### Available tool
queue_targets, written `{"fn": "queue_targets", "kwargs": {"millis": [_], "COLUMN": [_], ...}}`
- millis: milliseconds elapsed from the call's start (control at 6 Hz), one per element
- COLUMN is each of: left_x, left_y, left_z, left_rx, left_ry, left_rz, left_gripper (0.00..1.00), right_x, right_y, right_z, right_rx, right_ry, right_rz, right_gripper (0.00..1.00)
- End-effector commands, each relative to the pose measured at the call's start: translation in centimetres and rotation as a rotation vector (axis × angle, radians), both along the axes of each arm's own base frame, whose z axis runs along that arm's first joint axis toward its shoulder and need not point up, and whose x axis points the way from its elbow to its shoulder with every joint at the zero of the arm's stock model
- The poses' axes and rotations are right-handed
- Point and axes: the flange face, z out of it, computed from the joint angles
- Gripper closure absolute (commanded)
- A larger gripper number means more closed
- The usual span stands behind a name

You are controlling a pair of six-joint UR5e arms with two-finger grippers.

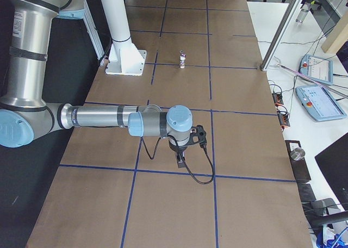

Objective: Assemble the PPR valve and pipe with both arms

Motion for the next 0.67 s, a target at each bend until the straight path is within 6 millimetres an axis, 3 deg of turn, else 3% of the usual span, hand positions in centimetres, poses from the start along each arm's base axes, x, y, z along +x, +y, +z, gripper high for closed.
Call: {"fn": "queue_targets", "kwargs": {"millis": [0,167,333,500], "left_x": [-0.2,-0.1,-0.2,-0.1], "left_y": [0.5,0.7,0.9,2.0], "left_z": [-0.4,-0.4,-1.9,-1.6], "left_rx": [-0.004,-0.006,0.02,0.009], "left_ry": [-0.017,-0.011,-0.012,-0.015], "left_rz": [-0.012,-0.009,-0.011,-0.008], "left_gripper": [0.0,0.0,0.0,0.0], "right_x": [-0.5,-0.6,-0.7,-1.0], "right_y": [-0.9,-1.0,-1.0,-1.0], "right_z": [-0.9,-0.8,-1.0,-1.0], "right_rx": [0.017,0.012,0.014,0.015], "right_ry": [-0.002,-0.002,-0.005,-0.005], "right_rz": [-0.008,-0.005,-0.009,-0.014], "right_gripper": [0.0,0.0,0.0,0.0]}}
